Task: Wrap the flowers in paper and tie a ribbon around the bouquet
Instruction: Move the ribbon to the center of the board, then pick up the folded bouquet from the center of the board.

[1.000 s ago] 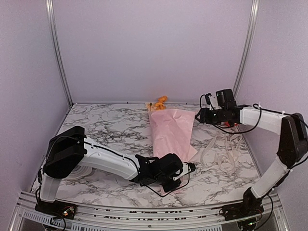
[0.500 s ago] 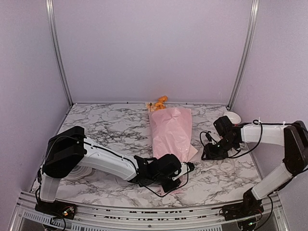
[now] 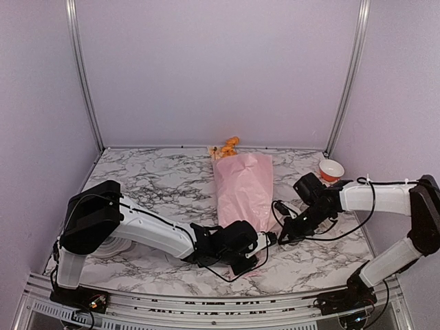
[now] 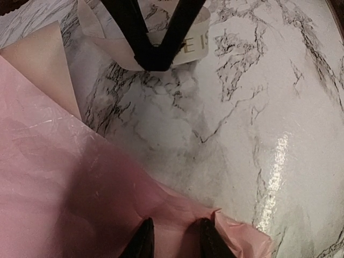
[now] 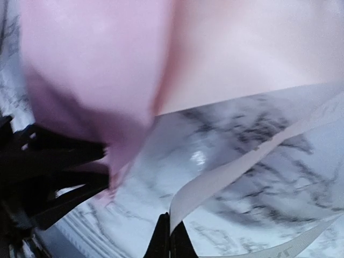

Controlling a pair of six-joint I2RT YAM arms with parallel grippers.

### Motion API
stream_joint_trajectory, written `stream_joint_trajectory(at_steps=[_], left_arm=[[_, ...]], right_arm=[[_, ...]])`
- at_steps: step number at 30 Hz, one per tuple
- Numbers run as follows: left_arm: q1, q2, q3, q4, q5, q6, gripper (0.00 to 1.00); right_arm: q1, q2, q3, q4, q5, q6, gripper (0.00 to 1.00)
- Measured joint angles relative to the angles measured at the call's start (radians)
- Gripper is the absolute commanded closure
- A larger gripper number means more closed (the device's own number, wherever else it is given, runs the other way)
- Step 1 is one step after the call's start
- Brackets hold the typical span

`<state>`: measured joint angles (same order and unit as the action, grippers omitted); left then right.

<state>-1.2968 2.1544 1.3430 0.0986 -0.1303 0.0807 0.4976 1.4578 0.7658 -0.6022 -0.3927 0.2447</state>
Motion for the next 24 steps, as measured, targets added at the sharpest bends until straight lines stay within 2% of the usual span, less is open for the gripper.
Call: stream_joint_trajectory(at_steps=[3,4,6,8,9,11,16,24], left_arm=[[0.000,-0.001,-0.002,0.004,0.000,0.000,0.70],[0.000,-0.001,-0.003,0.005,0.000,0.000,0.70],[0.000,-0.008,-0.012,0.003,0.003,0.002,0.70],[0.000,-0.013,-0.017,-0.001,0.008,0.005,0.70],[0.000,-0.014,-0.017,-0.002,0.010,0.005,0.70],[0.000,-0.016,-0.018,-0.004,0.017,0.004,0.70],[0.001,-0.016,-0.018,-0.006,0.021,0.004,0.70],[0.002,-0.016,-0.016,-0.009,0.024,0.005,0.70]], right_arm=[[0.088,-0.082,0.004,-0.046,-0.114,-0.008,0.66],[0.109,-0.100,0.007,-0.063,-0.139,-0.005,0.51],[0.135,-0.130,0.015,-0.120,-0.141,0.007,0.28],[0.124,-0.150,0.025,-0.173,-0.101,0.020,0.11],[0.120,-0.162,0.031,-0.196,-0.074,0.032,0.06],[0.116,-0.185,0.051,-0.234,-0.019,0.046,0.01],[0.089,-0.188,0.105,-0.204,0.052,0.069,0.00],[-0.002,-0.060,0.127,0.154,-0.082,0.145,0.05]])
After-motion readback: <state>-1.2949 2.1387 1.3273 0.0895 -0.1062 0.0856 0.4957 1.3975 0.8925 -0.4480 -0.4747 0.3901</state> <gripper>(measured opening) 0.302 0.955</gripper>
